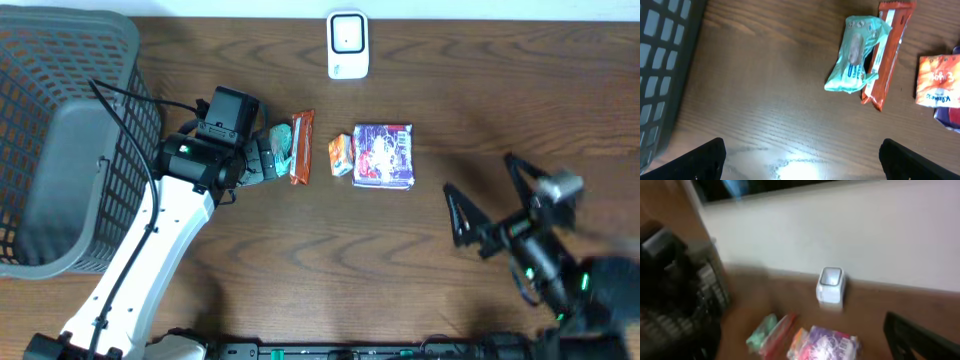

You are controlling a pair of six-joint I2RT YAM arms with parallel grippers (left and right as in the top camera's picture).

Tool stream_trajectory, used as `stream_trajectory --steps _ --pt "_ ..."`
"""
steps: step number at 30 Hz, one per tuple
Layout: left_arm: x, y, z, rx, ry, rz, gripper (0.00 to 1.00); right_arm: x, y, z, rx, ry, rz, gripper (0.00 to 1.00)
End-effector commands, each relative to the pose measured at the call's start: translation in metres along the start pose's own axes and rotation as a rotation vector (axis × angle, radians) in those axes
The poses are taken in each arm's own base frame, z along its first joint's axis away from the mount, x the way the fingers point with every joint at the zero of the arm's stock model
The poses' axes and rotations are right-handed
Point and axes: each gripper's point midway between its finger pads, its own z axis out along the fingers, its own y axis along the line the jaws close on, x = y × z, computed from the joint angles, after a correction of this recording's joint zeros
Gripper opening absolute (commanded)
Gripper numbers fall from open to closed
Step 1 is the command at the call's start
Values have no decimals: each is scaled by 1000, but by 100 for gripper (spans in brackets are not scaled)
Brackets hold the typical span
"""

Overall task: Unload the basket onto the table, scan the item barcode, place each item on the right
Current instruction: 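Move the right gripper forward toward the purple package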

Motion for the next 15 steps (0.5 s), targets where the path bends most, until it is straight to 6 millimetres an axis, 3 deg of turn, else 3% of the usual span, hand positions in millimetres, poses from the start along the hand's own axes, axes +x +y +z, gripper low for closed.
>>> stream_trajectory --steps 1,3,6,9,11,15 --pt "-3 3 -2 -14 -10 -15 98 -5 -26 36 45 257 -83 99" --pt "-3 3 -2 -14 -10 -15 98 3 -36 55 43 412 0 99" --pt "-3 3 -2 -14 -10 -15 98 9 -36 79 -29 544 97 99" --pt "-3 3 -2 -14 -10 -15 98 15 -15 102 -226 604 237 99" --pt "-3 3 -2 -14 -10 -15 98 22 -11 108 -280 624 279 99" --pt "-3 3 -2 -14 -10 -15 98 53 -44 125 -143 710 276 99"
